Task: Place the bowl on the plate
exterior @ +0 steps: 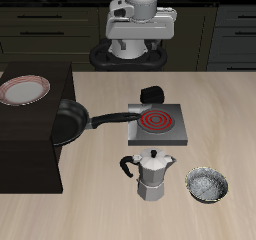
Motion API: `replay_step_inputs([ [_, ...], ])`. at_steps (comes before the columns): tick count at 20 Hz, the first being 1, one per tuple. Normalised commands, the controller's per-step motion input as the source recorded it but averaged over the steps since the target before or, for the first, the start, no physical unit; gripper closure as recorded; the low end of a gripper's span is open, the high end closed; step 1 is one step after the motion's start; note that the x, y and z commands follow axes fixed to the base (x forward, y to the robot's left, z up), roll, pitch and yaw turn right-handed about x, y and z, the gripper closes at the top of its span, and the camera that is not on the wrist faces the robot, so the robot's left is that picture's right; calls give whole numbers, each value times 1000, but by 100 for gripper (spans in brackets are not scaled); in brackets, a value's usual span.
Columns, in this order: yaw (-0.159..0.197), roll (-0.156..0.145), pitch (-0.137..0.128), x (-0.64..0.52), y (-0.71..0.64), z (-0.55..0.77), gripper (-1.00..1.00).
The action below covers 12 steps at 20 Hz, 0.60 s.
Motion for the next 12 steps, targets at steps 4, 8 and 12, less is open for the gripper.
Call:
replay_step_inputs([
  [4,-24,-31,12,347,243,60,-100],
  [8,-7,8,12,340,251,60,-100],
  [12,-21,5,4,321,227,63,-100],
])
